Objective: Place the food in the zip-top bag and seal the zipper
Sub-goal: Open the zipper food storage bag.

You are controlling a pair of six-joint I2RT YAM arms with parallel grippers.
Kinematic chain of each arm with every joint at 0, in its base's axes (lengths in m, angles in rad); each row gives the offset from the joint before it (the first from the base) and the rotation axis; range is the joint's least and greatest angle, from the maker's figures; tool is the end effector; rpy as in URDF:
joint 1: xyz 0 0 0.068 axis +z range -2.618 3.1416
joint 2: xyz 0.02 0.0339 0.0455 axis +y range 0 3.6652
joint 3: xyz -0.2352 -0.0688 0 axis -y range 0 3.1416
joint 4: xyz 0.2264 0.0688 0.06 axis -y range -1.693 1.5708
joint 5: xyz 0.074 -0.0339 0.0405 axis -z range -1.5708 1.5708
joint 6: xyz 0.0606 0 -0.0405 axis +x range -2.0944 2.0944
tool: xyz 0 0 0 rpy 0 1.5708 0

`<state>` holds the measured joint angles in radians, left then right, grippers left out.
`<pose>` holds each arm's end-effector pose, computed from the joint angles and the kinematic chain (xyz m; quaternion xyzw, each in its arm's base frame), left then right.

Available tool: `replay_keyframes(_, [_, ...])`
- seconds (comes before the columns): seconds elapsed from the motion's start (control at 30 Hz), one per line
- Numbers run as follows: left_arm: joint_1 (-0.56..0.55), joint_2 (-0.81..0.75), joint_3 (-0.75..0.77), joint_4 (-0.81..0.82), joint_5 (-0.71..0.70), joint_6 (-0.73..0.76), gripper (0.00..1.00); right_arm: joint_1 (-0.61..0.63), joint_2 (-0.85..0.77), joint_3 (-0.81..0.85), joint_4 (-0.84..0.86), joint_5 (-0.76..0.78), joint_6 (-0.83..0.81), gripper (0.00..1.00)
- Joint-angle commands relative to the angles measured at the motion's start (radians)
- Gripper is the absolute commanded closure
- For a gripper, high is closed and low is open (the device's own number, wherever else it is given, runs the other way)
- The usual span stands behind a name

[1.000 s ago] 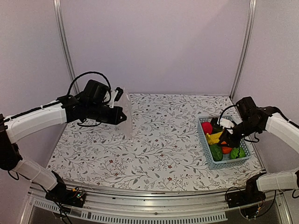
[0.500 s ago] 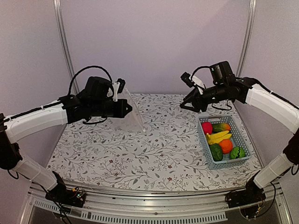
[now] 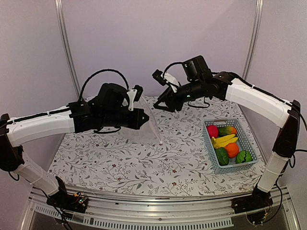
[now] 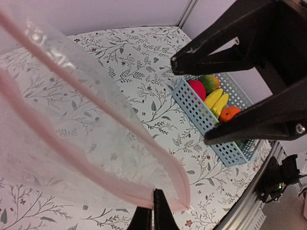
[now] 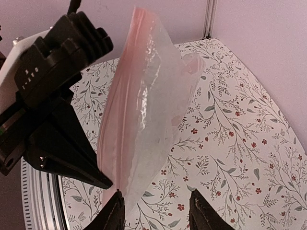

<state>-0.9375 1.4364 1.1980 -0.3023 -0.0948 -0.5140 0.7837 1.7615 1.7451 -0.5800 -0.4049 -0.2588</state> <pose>0.2045 -0.2689 0.2823 0.1599 0.8548 -0.2957 0.3954 0.2659 0.2987 0.3279 -0.5127 0.7038 0.2906 0.3968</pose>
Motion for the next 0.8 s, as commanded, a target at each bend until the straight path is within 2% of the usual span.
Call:
replay_keyframes(0.0, [-0.033, 0.003, 0.025, 0.0, -0.028, -0.001, 1.0, 0.013, 0.068, 0.036, -0.003, -0.024, 0.061, 0.55])
replay_keyframes(0.47, [-0.047, -0.031, -0.002, -0.013, -0.081, 0.021, 1.0, 0.029, 0.058, 0.033, -0.01, -0.153, 0.105, 0.54])
replay_keyframes(0.77, [-0.047, -0.063, -0.05, 0.008, -0.073, 0.014, 1.0, 0.072, 0.043, 0.0, -0.002, -0.029, 0.099, 0.56])
